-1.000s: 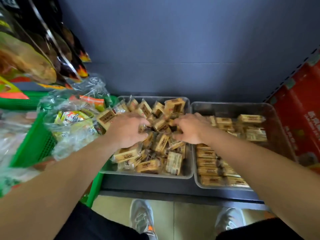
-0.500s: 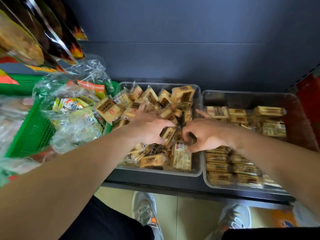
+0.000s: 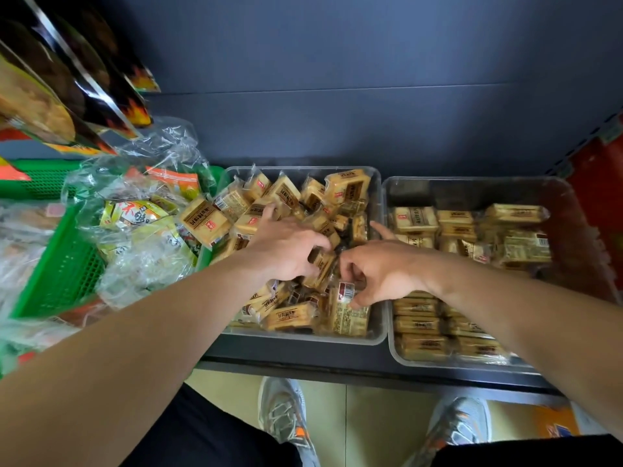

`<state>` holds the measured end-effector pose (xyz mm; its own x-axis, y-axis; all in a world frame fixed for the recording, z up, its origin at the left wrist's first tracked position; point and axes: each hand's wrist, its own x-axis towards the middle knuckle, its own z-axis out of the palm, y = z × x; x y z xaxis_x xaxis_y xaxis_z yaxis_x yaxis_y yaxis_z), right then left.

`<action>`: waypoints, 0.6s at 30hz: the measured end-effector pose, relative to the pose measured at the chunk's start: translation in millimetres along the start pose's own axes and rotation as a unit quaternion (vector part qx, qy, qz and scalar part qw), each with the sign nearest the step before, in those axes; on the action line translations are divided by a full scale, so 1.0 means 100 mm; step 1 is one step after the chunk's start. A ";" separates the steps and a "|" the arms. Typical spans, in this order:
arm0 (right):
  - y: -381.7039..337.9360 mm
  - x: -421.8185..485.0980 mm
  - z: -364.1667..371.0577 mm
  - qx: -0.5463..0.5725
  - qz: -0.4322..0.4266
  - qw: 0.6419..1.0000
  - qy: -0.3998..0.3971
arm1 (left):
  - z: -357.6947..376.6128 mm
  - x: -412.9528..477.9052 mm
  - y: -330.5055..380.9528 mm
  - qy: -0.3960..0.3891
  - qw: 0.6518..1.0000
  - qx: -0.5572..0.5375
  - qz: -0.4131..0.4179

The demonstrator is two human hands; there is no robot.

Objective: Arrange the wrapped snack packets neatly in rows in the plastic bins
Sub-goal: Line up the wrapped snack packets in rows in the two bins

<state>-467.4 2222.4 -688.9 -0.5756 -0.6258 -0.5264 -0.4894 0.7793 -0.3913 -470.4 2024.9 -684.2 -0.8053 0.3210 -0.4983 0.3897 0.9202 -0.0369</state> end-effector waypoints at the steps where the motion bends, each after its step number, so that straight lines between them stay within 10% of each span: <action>1: 0.00 -0.02 0.00 0.014 0.002 1.000 0.001 | 0.00 0.01 0.02 0.007 1.000 -0.005 -0.003; 12: 0.03 -0.15 -0.10 0.044 -0.004 0.999 0.010 | 0.00 -0.05 -0.02 0.161 0.983 -0.080 -0.020; 18: 0.10 -0.16 -0.32 0.094 0.024 0.993 0.060 | -0.29 -0.21 -0.52 0.269 0.877 -0.378 -0.127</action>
<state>-484.2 2239.8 -659.8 -0.6742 -0.5788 -0.4587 -0.3353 0.7933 -0.5082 -486.9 1976.7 -647.2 -0.9967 -0.0447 -0.0683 -0.0768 0.7978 0.5981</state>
